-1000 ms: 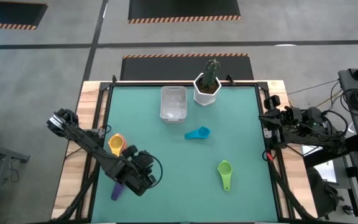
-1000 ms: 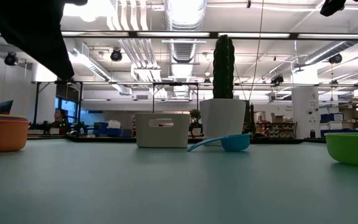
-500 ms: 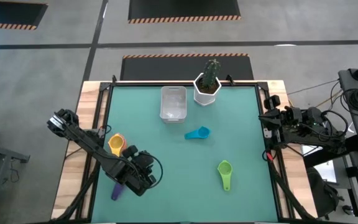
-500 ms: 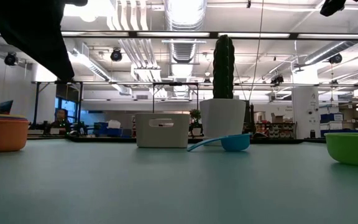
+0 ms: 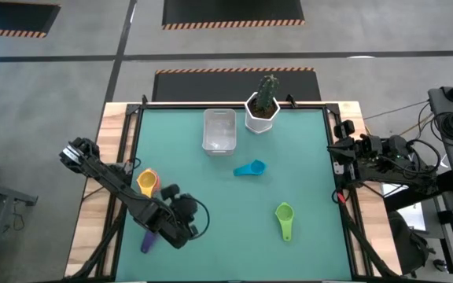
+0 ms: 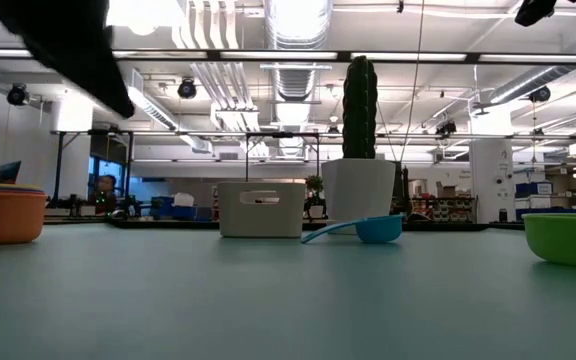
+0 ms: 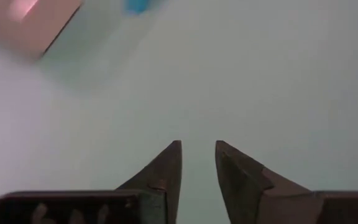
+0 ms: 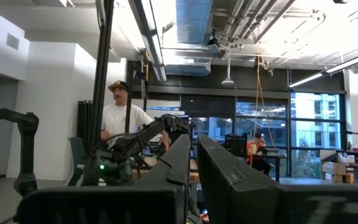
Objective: Nest measuring cups in basket
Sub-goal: Stack the green measuring cup on top of the yellow measuring cup
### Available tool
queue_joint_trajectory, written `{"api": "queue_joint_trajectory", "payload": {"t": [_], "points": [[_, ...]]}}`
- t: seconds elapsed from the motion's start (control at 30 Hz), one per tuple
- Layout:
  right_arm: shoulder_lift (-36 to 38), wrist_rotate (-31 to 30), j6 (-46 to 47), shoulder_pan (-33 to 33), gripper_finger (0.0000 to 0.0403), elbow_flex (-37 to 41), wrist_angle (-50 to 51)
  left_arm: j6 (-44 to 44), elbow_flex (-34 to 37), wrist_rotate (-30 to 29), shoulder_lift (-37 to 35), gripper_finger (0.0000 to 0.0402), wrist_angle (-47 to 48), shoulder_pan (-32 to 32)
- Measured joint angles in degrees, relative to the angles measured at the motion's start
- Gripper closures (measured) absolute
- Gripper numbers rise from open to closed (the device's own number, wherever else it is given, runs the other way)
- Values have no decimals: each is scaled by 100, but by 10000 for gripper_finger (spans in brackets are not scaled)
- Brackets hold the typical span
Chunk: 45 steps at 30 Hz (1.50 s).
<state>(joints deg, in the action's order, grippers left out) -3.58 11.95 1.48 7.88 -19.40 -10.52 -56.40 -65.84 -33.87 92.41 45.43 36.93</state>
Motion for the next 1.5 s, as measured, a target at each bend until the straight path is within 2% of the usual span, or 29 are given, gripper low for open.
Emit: {"api": "queue_joint_trajectory", "payload": {"t": [0.2,0.33,0.6,0.8,1.03,1.27,1.5], "points": [[0,1,0,0,385,0,0,2400,0,-10,-3,388,-1796,-16],[-2,2,-7,0,385,0,0,2989,0,-96,4,396,-2344,-90],[-1,2,-7,0,385,0,0,2944,2,-1103,285,390,-2381,-146],[0,1,2,0,385,0,1,2831,7,-1102,581,390,-2420,-230],[-81,21,155,0,385,0,6,2926,9,-909,600,390,-2426,-262],[-692,55,87,0,385,-77,107,2933,9,-909,594,390,-2426,-306],[-1600,431,56,-4,385,-674,1157,2933,9,-912,592,390,-2429,-339]]}}
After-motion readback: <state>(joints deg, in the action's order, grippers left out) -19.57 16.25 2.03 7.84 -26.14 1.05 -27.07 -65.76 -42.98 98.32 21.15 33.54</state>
